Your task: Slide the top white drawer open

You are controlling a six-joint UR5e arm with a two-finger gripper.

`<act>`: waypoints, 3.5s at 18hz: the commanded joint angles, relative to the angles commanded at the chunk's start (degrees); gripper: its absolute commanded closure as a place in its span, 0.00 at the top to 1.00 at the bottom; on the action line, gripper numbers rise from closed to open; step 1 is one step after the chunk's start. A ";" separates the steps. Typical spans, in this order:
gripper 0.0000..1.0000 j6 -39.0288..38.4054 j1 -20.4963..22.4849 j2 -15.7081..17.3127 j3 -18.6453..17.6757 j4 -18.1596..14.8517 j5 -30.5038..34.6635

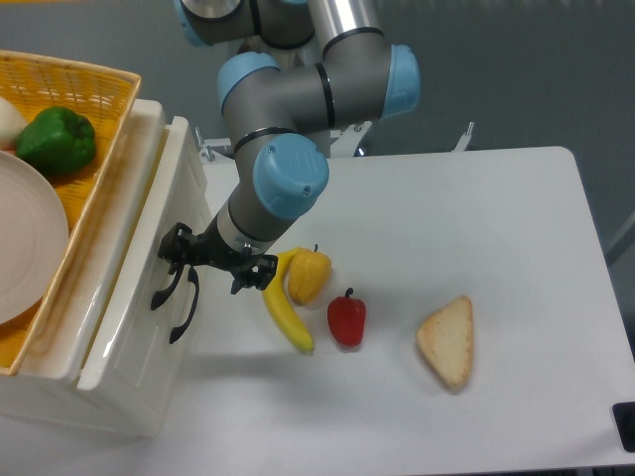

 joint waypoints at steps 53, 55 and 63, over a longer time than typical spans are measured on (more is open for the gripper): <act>1.00 1.41 -2.11 0.00 1.41 1.23 7.56; 1.00 1.41 -2.11 0.09 1.41 1.32 7.56; 1.00 1.41 -1.93 0.18 1.49 1.58 8.43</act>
